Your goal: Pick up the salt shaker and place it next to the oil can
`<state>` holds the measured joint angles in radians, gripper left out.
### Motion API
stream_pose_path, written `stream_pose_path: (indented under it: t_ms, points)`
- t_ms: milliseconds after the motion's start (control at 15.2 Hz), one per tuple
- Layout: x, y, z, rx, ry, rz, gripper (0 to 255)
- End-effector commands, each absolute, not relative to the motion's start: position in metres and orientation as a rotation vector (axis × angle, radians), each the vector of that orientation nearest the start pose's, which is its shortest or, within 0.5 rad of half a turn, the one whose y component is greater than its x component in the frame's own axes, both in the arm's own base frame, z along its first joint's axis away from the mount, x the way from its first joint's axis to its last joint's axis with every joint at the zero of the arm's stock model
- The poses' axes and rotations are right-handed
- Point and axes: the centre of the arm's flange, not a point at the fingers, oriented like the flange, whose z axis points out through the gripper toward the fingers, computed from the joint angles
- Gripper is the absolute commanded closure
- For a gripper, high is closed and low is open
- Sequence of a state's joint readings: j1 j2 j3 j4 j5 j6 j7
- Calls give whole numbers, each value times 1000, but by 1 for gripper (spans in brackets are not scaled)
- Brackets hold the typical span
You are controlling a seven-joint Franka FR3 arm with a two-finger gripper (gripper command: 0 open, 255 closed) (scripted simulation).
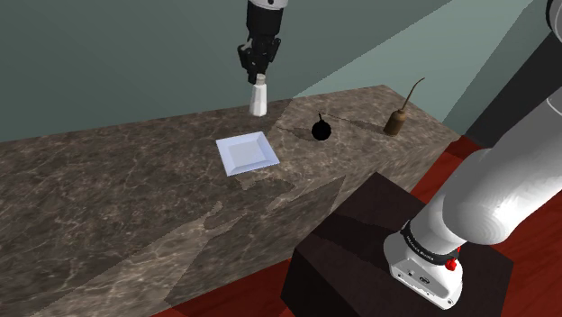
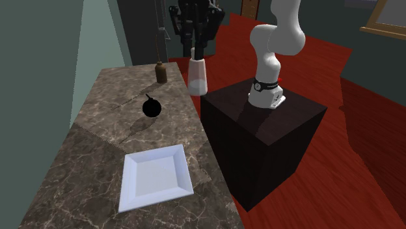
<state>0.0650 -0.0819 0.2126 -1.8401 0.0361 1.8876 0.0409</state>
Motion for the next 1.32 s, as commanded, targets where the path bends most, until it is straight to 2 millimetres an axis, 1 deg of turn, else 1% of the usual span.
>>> stream_pose_path:
  t_ms: [0, 528, 594, 1254]
  points:
    - [527, 157, 580, -3078, -353, -191, 255]
    - [527, 157, 622, -3078, -353, -191, 255]
    - [527, 157, 623, -3078, -353, -191, 255]
    - [504, 27, 623, -3078, -353, -191, 255]
